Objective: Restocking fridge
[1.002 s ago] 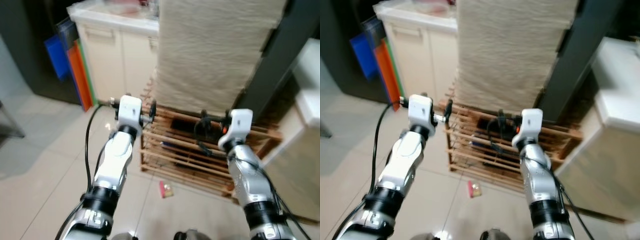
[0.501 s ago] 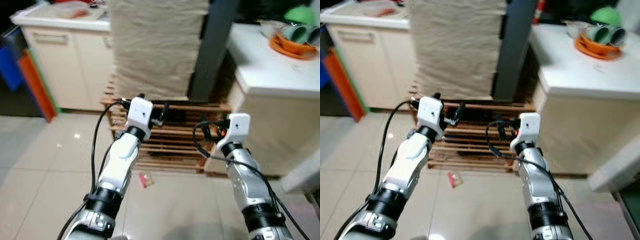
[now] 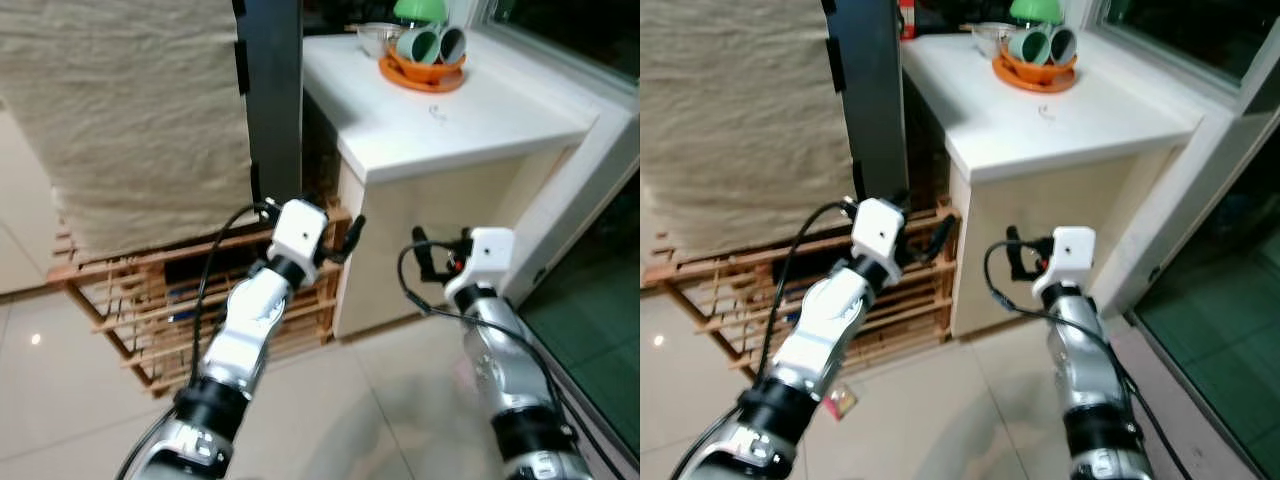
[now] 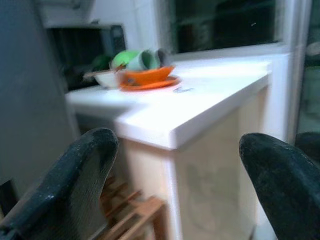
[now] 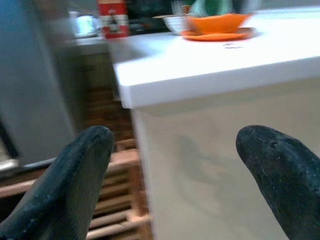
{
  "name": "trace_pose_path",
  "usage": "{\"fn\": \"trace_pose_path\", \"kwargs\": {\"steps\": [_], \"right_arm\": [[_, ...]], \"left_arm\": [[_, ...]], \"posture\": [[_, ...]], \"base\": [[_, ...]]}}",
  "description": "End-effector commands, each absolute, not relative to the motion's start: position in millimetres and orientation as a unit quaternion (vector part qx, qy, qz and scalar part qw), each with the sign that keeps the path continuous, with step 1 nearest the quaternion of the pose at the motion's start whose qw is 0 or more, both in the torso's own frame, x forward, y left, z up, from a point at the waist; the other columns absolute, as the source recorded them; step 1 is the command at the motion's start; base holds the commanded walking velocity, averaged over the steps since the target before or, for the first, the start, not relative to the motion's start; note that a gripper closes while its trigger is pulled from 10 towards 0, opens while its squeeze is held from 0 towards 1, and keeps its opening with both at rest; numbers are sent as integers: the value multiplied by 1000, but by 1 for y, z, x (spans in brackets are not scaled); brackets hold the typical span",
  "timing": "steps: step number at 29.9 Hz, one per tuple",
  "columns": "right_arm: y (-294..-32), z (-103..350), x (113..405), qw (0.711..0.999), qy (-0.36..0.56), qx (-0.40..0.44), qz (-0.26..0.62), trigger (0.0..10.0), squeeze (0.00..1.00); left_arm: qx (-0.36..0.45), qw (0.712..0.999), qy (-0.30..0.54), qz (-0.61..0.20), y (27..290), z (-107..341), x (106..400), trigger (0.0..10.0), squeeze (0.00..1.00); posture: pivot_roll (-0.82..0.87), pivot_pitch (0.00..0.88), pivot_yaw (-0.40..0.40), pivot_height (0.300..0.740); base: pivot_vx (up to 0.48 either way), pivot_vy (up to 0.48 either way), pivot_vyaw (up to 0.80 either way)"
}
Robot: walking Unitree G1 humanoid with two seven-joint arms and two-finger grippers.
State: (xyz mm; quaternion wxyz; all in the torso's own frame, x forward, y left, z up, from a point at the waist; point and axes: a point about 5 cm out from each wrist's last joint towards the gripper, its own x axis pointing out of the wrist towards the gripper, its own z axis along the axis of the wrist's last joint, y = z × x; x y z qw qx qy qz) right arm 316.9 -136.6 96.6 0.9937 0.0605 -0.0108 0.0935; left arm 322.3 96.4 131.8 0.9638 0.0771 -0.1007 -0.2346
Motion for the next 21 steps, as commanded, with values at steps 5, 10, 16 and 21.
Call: {"fn": "trace_pose_path", "kwargs": {"steps": [5, 10, 16, 21], "right_arm": [[-154, 94, 317, 996, -7, 51, 70, 10000, 180], [-154, 93, 317, 996, -5, 54, 69, 10000, 180], [-152, 93, 317, 996, -4, 55, 70, 10000, 176], [-152, 92, 317, 996, -4, 55, 70, 10000, 180]], "left_arm": [[69, 953, -115, -272, 81, 139, 323, 10000, 0], [71, 949, -119, -282, 79, 139, 321, 10000, 0], [78, 945, -120, -296, 77, 137, 319, 10000, 0], [74, 947, -116, -292, 78, 137, 320, 10000, 0]], "posture": [[-59, 0, -40, 740], [-60, 0, -40, 740], [-60, 0, -40, 740], [-61, 0, -40, 740]], "base": [[462, 0, -651], [460, 0, -652], [384, -284, -650], [389, -232, -640]]}}
